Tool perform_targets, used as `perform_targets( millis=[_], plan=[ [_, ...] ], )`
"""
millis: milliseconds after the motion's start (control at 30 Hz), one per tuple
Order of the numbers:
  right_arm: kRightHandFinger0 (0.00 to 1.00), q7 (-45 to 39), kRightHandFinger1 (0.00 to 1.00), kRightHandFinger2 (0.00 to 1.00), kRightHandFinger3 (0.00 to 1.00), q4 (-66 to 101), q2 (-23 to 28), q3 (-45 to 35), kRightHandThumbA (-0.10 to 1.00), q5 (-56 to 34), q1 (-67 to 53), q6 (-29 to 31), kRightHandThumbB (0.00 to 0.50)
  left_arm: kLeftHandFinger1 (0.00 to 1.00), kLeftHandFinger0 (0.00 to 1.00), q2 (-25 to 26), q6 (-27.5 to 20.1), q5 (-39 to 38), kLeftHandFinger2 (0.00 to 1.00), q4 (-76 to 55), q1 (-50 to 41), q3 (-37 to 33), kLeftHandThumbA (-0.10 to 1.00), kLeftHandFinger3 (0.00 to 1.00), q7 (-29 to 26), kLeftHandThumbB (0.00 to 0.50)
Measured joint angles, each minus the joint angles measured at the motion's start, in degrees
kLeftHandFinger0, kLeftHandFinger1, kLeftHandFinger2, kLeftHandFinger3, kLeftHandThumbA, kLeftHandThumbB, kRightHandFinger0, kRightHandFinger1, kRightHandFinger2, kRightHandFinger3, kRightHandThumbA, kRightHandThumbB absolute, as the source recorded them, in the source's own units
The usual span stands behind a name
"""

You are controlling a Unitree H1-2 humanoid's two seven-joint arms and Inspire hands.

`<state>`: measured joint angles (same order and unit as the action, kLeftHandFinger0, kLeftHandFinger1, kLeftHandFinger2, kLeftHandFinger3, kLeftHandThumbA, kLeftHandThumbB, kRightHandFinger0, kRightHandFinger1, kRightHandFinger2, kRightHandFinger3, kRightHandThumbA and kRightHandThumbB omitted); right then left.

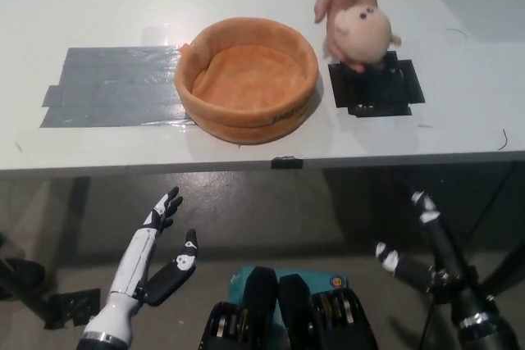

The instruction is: A person hands a emotional support dumpling to the robot which it grabs with its right hand and places in the soft place kept infront of it in the centre of the desk

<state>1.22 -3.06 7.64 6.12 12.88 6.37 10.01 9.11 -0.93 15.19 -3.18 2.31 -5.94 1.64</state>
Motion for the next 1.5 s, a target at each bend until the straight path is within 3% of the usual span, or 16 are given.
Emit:
perform_targets(
  millis=[33,100,133,267,333,500,633,700,767,967,1067,1200,1500],
  plan=[
    [1.0,0.44,1.0,1.0,1.0,2.59,-0.3,-0.83,0.8,0.8,0.57,-0.56,0.246,1.0,1.0,-0.01,0.0,0.01,1.0,-0.01,0.0,0.0,0.4,1.0,0.0,0.0],
    [1.0,0.82,1.0,1.0,1.0,6.22,-0.46,-1.96,0.8,2.14,2.66,-2.04,0.264,1.0,1.0,-0.01,0.0,0.05,1.0,-0.01,0.0,-0.01,0.4,1.0,0.0,0.0],
    [1.0,0.85,1.0,1.0,1.0,7.7,-0.37,-2.49,0.82,2.62,4.55,-3.09,0.301,1.0,1.0,-0.03,0.0,0.07,1.0,-0.02,0.0,-0.02,0.4,1.0,0.0,0.0],
    [1.0,0.56,1.0,1.0,1.0,10.51,0.5,-3.55,0.86,4.59,13.52,-8.12,0.303,1.0,1.0,-0.27,0.01,0.14,1.0,-0.01,0.04,-0.08,0.39,1.0,0.01,0.0],
    [1.0,0.21,1.0,1.0,1.0,10.13,1.18,-3.56,0.9,5.45,17.45,-10.67,0.328,1.0,1.0,-0.28,0.0,0.14,1.0,-0.01,0.05,-0.07,0.38,1.0,0.01,0.0],
    [1.0,-1.06,1.0,1.0,1.0,4.1,3.78,-2.63,0.9,7.8,28.78,-16.15,0.363,1.0,1.0,-0.28,-0.06,0.1,1.0,-0.01,0.26,-0.02,0.36,1.0,0.01,0.0],
    [1.0,-2.46,1.0,1.0,1.0,-3.45,5.08,-0.68,0.86,9.37,36.6,-20.25,0.359,1.0,1.0,-0.28,0.0,0.14,1.0,-0.25,0.51,-0.01,0.37,1.0,0.03,0.0],
    [1.0,-2.95,1.0,1.0,1.0,-7.01,5.21,0.52,0.89,9.98,39.46,-21.54,0.37,1.0,1.0,-0.28,0.01,0.14,1.0,-0.68,0.61,-0.01,0.37,1.0,0.04,0.0],
    [1.0,-3.37,1.0,1.0,1.0,-11.65,5.22,2.17,0.91,10.79,41.99,-22.56,0.39,1.0,1.0,-0.27,0.01,0.14,1.0,-0.71,0.84,-0.01,0.4,1.0,0.04,0.0],
    [1.0,-4.54,1.0,1.0,1.0,-23.77,5.05,5.03,0.94,11.3,47.22,-24.32,0.377,1.0,1.0,-0.26,0.0,0.15,1.0,-0.71,1.25,-0.01,0.4,1.0,0.05,0.0],
    [1.0,-4.86,1.0,1.0,1.0,-27.76,4.83,5.05,0.89,11.04,48.93,-24.47,0.37,1.0,1.0,-0.26,0.01,0.15,1.0,-0.72,1.46,-0.01,0.4,1.0,0.05,0.0],
    [1.0,-4.86,1.0,1.0,1.0,-31.58,3.98,4.43,0.92,10.36,50.14,-24.14,0.403,1.0,1.0,-0.27,0.01,0.14,1.0,-0.73,1.59,-0.01,0.41,1.0,0.07,0.0],
    [1.0,-4.79,1.0,1.0,1.0,-37.14,3.41,4.77,0.93,10.55,51.24,-23.79,0.396,1.0,1.0,-0.24,-0.01,0.15,1.0,-0.72,2.03,0.0,0.43,1.0,0.07,0.0]
  ],
)
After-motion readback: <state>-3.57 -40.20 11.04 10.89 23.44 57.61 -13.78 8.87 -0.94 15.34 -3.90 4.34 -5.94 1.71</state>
